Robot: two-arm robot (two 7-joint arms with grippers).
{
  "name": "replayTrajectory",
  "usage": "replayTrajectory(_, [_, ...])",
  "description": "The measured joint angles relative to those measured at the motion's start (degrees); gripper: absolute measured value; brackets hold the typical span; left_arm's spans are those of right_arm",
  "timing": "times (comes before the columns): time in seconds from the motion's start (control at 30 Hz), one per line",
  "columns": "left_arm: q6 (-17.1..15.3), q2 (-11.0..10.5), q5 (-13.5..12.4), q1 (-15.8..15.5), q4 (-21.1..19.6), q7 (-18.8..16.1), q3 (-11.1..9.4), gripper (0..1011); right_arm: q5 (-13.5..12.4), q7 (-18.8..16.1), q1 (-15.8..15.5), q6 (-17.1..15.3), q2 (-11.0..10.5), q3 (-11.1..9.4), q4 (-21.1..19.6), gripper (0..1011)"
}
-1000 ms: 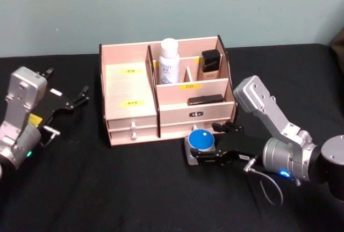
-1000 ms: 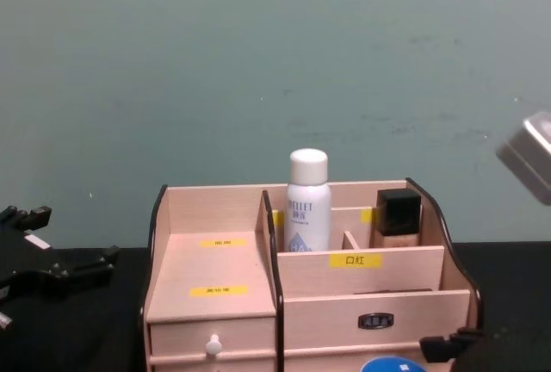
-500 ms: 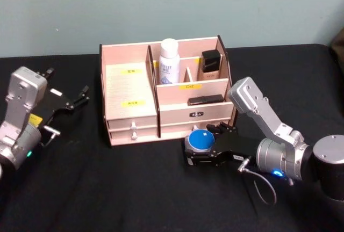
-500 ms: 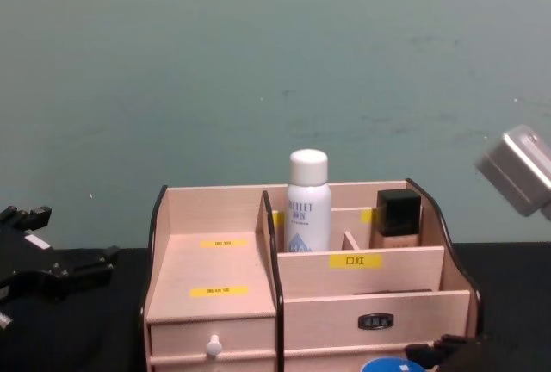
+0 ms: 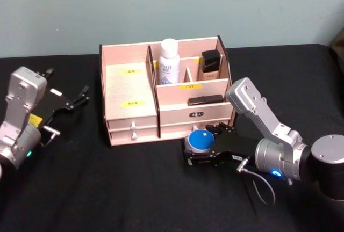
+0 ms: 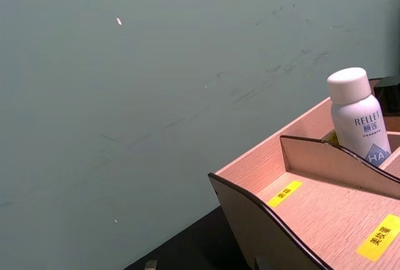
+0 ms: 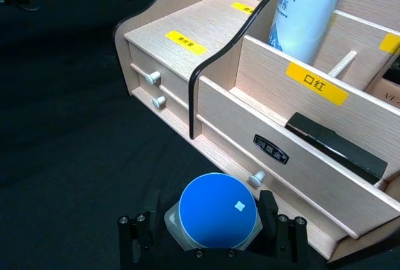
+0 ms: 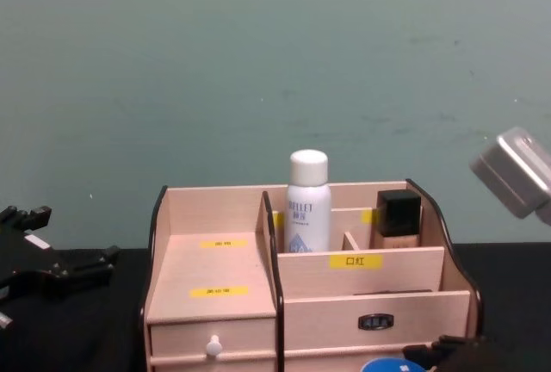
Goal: Pick up the facial cleanser and watermelon frost from the table and place them into the tiered storage box.
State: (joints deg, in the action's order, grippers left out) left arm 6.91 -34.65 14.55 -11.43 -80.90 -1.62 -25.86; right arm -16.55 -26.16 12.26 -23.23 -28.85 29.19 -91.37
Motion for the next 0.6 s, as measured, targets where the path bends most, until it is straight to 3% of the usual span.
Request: replayTrajectory(0.6, [0.0, 0.0, 0.0, 0.0, 0.0, 0.0, 0.0, 1010, 1.81, 0.57, 0.26, -0.92, 0.01, 0.4, -0.33, 1002])
